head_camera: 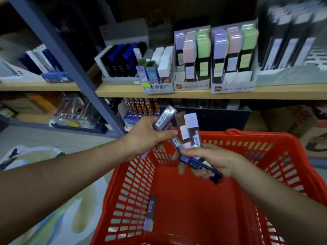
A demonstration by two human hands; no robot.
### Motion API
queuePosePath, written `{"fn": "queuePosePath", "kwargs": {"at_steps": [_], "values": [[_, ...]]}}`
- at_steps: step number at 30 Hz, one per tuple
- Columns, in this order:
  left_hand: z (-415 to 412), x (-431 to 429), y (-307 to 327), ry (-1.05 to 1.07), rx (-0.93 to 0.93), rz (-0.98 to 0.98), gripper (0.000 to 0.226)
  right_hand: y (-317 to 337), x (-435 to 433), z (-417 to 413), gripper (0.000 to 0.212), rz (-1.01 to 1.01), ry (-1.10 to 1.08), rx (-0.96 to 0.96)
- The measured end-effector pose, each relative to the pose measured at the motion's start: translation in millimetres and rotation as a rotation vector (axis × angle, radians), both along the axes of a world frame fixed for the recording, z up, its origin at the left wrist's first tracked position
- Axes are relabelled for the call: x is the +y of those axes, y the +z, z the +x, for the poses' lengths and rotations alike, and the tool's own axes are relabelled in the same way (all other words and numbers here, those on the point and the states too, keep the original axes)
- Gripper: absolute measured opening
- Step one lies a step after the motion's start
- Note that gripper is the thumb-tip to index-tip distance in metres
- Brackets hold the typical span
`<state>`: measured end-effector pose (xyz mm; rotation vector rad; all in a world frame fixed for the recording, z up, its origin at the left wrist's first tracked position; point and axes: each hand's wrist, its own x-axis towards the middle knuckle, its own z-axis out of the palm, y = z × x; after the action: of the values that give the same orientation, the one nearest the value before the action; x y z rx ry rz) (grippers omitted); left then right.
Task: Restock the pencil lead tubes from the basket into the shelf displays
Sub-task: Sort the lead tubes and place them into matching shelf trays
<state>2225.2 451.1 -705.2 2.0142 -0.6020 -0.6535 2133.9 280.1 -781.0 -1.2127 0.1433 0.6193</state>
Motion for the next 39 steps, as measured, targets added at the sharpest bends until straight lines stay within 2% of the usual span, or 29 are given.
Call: {"fn": "queuePosePath", "kwargs": {"at_steps": [6, 8, 11, 18, 25, 30, 33, 35, 37, 39], "values": [[13, 7, 32, 0.186, -0.105, -0.179, 0.015, 34, -5, 8, 0.038, 0.034, -0.356, -0.166], [14, 7, 34, 0.198, -0.110, -0.191, 0.018, 47, -8, 11, 0.037, 0.016, -0.477, -0.208], [14, 6, 37, 0.144, -0.137, -0.187, 0.020, 64, -11, 14, 0.024, -0.021, -0.591, -0.282], [13, -11, 49, -0.184, -0.098, -0.088, 0.017, 94, -14, 21, 0.020, 0.056, -0.668, -0.308], [11, -32, 54, -0.140, -0.039, -0.203, 0.009, 107, -18, 17, 0.028, 0.029, -0.732, -0.308], [18, -40, 57, -0.126, 0.079, -0.343, 0.011, 112, -20, 14, 0.033, 0.222, -0.810, -0.338], [24, -48, 56, -0.162, 0.297, -0.447, 0.011, 111, -20, 14, 0.036, 0.152, -0.846, -0.366], [23, -50, 53, -0.289, 0.438, -0.464, 0.006, 112, -18, 13, 0.032, 0.103, -0.822, -0.401], [20, -53, 49, -0.394, 0.524, -0.457, 0.021, 115, -17, 12, 0.028, 0.073, -0.785, -0.438], [17, -56, 48, -0.410, 0.540, -0.432, 0.026, 117, -18, 12, 0.033, 0.042, -0.786, -0.454]]}}
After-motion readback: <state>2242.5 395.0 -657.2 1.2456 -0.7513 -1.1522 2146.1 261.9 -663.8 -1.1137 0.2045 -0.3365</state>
